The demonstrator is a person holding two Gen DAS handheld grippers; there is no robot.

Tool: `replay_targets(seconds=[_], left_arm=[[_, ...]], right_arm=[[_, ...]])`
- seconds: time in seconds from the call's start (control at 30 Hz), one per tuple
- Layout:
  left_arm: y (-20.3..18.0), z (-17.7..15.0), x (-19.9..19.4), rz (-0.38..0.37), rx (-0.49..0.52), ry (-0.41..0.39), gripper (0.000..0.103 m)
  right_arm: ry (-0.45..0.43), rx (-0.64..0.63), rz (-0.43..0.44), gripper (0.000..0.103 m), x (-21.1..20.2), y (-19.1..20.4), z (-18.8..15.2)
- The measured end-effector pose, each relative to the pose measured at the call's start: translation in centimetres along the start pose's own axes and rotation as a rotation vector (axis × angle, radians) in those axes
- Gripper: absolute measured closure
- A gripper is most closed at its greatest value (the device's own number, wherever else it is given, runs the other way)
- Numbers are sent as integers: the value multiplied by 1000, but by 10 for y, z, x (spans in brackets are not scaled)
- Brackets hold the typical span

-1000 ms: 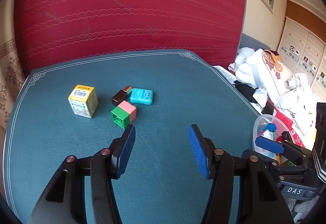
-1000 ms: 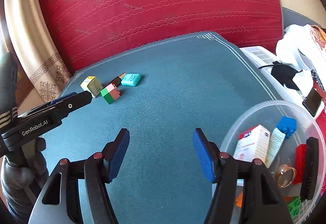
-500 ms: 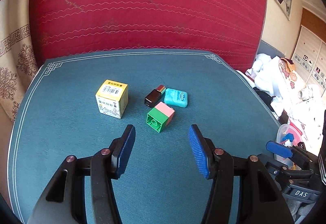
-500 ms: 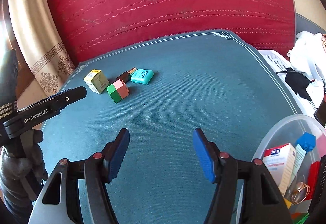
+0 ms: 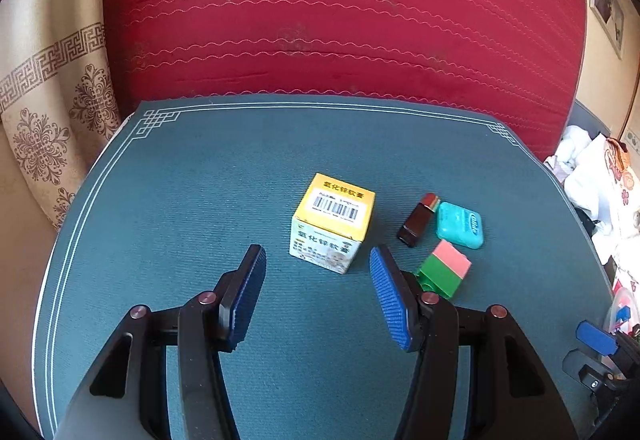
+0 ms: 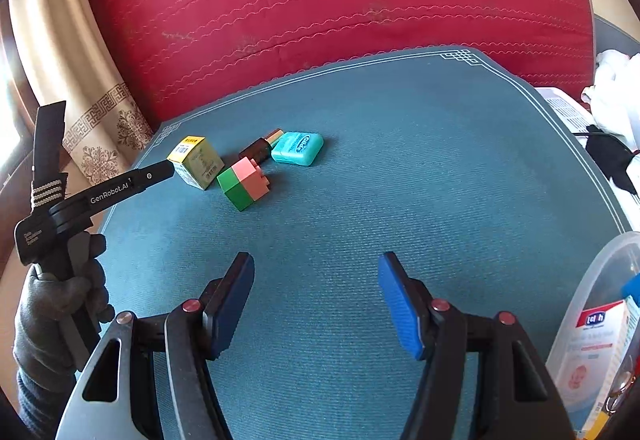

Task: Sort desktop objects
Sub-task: 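Grasp the yellow-white ointment box with the left tool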

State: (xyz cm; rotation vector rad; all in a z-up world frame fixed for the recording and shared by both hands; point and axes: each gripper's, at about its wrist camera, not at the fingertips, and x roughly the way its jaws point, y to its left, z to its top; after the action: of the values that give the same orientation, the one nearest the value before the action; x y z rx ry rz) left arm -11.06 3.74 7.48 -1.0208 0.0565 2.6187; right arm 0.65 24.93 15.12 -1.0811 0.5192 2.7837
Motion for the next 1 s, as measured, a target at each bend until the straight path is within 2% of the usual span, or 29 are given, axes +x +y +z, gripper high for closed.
replay_targets(seconds=[0.2,0.3,0.5,0.67,0.9,1.0], left_arm=[[-3,7,20,-20,13,-9,45],[-6,10,30,-7,23,-9,45],[-9,14,53,-3,18,24,45],[-11,15,61,-1,8,31,45],[-5,13,69,-38,-40,44,45],[-2,11,63,-25,-56,31,45]], right_arm=[[3,-6,6,34,10,5,6],[6,-12,9,34,16,9,8],[13,-22,18,34,26,15,14],[20,-39,23,34,35,22,17],[25,-67,25,34,54,29,20],[23,-71,25,34,64,30,24]])
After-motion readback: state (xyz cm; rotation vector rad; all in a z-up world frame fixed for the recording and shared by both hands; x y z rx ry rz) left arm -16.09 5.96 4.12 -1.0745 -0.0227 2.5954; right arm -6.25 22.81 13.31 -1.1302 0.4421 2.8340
